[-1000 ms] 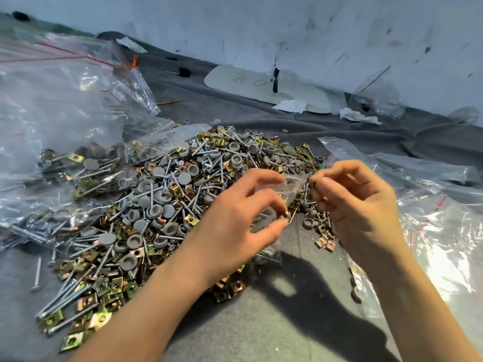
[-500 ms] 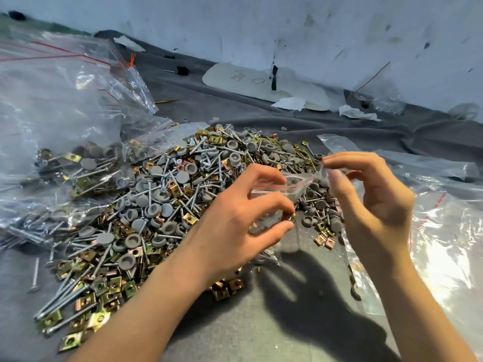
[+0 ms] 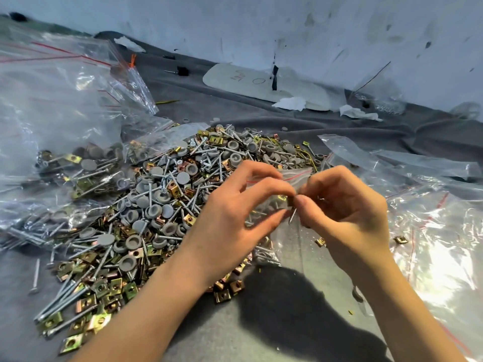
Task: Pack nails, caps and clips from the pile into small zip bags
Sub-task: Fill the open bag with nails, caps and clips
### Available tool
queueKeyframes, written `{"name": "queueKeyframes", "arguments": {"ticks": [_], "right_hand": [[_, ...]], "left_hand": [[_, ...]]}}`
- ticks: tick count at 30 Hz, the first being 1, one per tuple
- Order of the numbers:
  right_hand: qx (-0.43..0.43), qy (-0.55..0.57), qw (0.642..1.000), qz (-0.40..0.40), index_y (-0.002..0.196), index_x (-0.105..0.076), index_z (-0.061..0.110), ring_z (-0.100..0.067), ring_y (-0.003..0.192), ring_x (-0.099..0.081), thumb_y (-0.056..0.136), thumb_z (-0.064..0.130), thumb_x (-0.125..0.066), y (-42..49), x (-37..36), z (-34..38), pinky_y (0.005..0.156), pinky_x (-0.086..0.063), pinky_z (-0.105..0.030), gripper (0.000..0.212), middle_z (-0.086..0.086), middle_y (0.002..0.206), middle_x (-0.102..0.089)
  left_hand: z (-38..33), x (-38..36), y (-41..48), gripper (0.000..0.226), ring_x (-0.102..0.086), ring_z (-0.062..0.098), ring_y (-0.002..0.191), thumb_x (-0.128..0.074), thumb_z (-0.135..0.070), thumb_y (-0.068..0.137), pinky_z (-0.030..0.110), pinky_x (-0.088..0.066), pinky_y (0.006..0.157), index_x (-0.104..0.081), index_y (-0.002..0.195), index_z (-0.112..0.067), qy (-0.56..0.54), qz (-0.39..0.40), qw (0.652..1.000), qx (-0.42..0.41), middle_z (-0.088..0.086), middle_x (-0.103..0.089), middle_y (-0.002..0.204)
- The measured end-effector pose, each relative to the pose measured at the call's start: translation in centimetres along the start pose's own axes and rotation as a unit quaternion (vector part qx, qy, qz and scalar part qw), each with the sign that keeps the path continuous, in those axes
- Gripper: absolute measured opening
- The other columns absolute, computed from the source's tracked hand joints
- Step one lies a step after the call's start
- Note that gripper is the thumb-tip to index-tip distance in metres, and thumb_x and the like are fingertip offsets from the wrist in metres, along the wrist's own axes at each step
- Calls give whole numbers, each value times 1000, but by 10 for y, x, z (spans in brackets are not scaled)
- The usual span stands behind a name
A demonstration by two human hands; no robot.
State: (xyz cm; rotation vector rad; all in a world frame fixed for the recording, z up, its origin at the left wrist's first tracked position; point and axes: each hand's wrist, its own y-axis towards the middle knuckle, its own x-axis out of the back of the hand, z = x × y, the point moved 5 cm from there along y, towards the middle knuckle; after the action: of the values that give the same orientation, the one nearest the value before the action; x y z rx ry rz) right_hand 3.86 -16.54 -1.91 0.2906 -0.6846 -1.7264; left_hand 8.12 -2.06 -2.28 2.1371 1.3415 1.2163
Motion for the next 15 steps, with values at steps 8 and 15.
{"name": "queueKeyframes", "arguments": {"ticks": [8,15], "right_hand": [[148,-232,957,-89,92,-64,13,-16,75,-60,87,10,-67,-2,7,13,69,-49,-26,7,2,84,-63],[191,-302,932,-60,90,-68,1,-24,92,-60,91,7,-59,-1,3,15,82,-46,-32,10,-5,95,-66]], "left_hand": [[-3,-6,0,22,-63,17,98,-68,-6,80,23,-51,89,-69,101,1,50,23,998,-44,12,-63,109],[-2,-6,-1,17,-58,16,102,-63,-14,87,31,-51,87,-70,98,-4,23,24,998,-44,13,-58,115]]}}
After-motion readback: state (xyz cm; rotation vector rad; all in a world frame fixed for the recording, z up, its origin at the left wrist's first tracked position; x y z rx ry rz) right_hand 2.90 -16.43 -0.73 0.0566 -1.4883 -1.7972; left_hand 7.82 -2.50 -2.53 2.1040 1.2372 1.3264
